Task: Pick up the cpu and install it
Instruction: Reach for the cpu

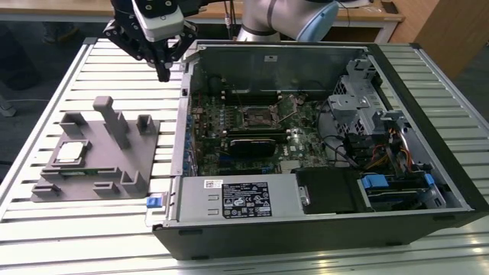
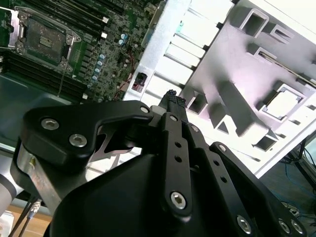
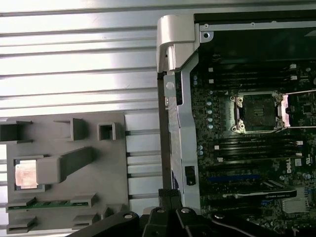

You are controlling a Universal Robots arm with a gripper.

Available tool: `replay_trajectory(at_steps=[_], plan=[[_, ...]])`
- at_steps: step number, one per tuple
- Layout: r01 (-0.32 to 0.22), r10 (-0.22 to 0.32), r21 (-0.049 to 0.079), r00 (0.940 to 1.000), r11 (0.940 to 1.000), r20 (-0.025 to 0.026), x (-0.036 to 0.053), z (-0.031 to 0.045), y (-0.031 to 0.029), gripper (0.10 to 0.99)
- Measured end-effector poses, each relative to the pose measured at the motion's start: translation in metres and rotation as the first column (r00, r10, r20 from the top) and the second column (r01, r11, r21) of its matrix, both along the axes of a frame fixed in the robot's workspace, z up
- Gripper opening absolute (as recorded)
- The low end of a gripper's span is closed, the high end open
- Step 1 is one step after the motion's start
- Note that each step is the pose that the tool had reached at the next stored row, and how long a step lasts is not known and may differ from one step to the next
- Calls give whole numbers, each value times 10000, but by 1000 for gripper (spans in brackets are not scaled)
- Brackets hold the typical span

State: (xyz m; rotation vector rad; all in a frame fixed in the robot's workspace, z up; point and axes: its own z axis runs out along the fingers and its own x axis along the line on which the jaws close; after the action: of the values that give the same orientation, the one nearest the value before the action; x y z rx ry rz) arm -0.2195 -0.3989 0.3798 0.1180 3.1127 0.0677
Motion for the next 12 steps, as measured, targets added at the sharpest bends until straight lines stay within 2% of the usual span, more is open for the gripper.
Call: replay_trajectory(at_steps=[12], plan=[[0,0,0,10000,10000,0,-82,-9,0,106]])
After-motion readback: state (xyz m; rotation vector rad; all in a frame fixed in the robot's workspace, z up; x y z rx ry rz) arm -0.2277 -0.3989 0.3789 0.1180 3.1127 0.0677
